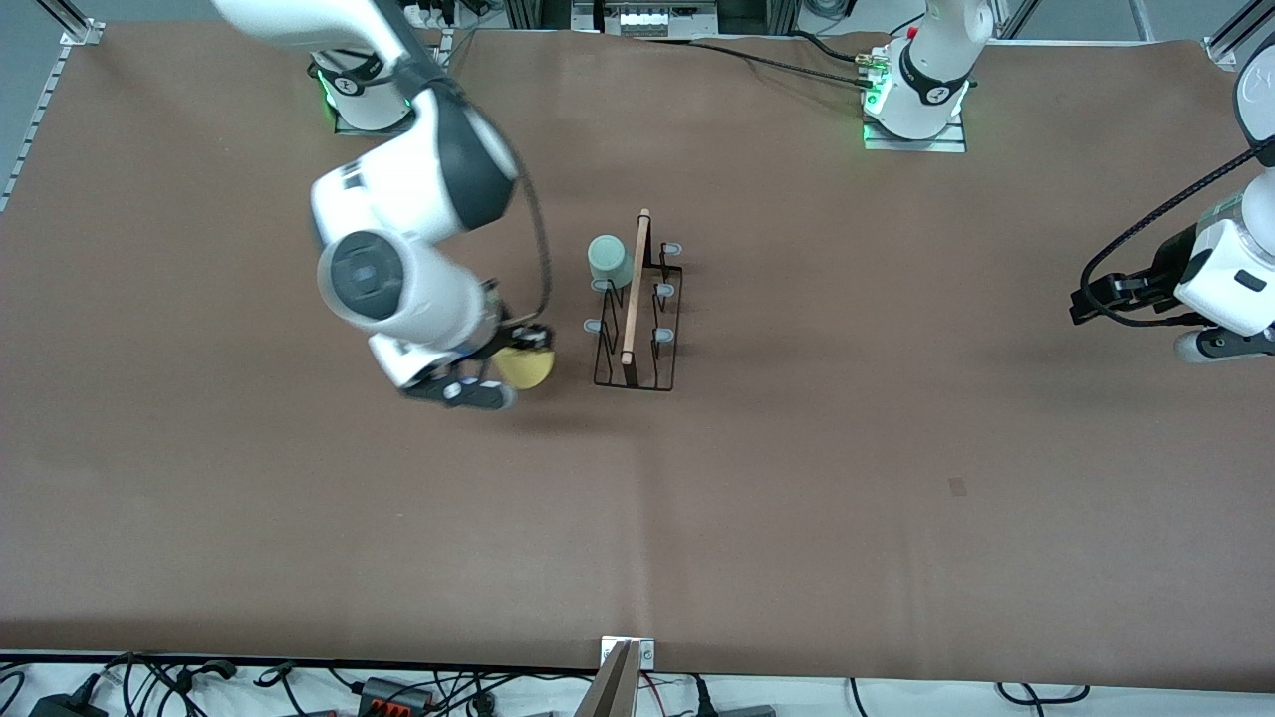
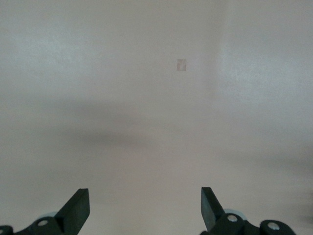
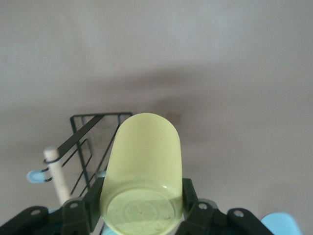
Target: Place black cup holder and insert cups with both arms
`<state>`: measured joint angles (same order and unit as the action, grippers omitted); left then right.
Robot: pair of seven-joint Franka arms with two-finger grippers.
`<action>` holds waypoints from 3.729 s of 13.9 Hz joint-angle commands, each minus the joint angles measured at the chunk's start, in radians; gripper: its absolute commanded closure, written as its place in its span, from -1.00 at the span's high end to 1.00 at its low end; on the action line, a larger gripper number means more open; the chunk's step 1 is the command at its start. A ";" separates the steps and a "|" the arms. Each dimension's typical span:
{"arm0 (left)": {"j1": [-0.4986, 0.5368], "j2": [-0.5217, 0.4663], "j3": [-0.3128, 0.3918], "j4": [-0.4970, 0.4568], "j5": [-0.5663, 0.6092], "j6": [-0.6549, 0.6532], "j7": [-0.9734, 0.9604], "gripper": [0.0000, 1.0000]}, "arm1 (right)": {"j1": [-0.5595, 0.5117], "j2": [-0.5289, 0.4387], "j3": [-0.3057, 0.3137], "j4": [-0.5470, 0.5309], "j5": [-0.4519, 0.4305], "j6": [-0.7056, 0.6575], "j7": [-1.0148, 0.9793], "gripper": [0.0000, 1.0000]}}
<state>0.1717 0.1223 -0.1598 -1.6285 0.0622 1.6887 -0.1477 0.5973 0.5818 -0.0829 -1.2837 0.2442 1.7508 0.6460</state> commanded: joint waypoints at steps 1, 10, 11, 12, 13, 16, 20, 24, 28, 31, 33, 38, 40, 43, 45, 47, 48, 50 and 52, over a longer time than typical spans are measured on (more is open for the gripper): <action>-0.001 -0.007 0.005 0.003 -0.015 -0.012 0.025 1.00 | 0.053 0.003 -0.006 -0.006 0.026 0.004 0.101 -0.45; -0.001 -0.006 0.006 0.003 -0.015 -0.012 0.027 1.00 | 0.099 0.046 -0.005 -0.009 0.032 0.027 0.132 -0.44; -0.001 -0.007 0.006 0.003 -0.015 -0.012 0.027 1.00 | 0.101 0.052 -0.005 -0.009 0.030 0.030 0.133 -0.43; -0.001 -0.007 0.006 0.003 -0.016 -0.012 0.027 1.00 | 0.099 0.055 -0.005 -0.009 0.030 0.033 0.133 -0.43; -0.001 -0.007 0.006 0.003 -0.015 -0.012 0.027 1.00 | 0.099 0.059 -0.005 -0.009 0.030 0.044 0.133 -0.43; -0.001 -0.007 0.006 0.003 -0.015 -0.012 0.027 1.00 | 0.101 0.079 -0.005 -0.009 0.030 0.064 0.135 -0.43; 0.000 -0.007 0.006 0.003 -0.015 -0.012 0.027 1.00 | 0.099 0.105 -0.005 -0.009 0.029 0.087 0.135 -0.40; 0.003 -0.007 0.006 0.003 -0.016 -0.012 0.027 1.00 | 0.101 0.121 -0.005 -0.009 0.029 0.102 0.135 -0.39; 0.003 -0.006 0.006 0.003 -0.016 -0.012 0.027 1.00 | 0.107 0.132 -0.005 -0.009 0.026 0.124 0.159 1.00; 0.003 -0.007 0.006 0.003 -0.016 -0.012 0.027 1.00 | 0.095 0.109 -0.012 0.010 0.021 0.115 0.164 1.00; 0.003 -0.007 0.005 0.003 -0.016 -0.012 0.027 1.00 | 0.059 0.049 -0.018 0.017 0.014 0.086 0.155 1.00; 0.003 -0.006 0.006 0.003 -0.016 -0.012 0.036 1.00 | -0.043 -0.072 -0.037 0.018 -0.075 -0.008 0.014 1.00; 0.003 -0.007 0.006 0.003 -0.016 -0.012 0.037 1.00 | -0.083 -0.109 -0.040 0.018 -0.079 -0.039 -0.029 1.00; 0.003 -0.007 0.006 0.001 -0.016 -0.014 0.042 1.00 | -0.168 -0.155 -0.044 0.018 -0.079 -0.100 -0.164 1.00; 0.005 -0.007 0.006 0.001 -0.016 -0.014 0.042 1.00 | -0.220 -0.161 -0.064 0.059 -0.083 -0.157 -0.242 1.00; 0.003 -0.007 0.006 0.001 -0.016 -0.014 0.042 1.00 | -0.322 -0.180 -0.064 0.096 -0.115 -0.195 -0.366 1.00; 0.005 -0.007 0.005 0.001 -0.016 -0.014 0.042 1.00 | -0.374 -0.204 -0.060 0.095 -0.115 -0.195 -0.446 1.00; 0.003 -0.007 0.006 0.001 -0.016 -0.014 0.045 1.00 | -0.456 -0.230 -0.058 0.084 -0.118 -0.204 -0.525 1.00; 0.003 -0.007 0.006 0.003 -0.016 -0.014 0.046 1.00 | -0.536 -0.270 -0.023 0.034 -0.135 -0.188 -0.571 1.00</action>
<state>0.1727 0.1223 -0.1569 -1.6286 0.0622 1.6856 -0.1298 0.1221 0.3569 -0.1552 -1.1980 0.1347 1.5599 0.1144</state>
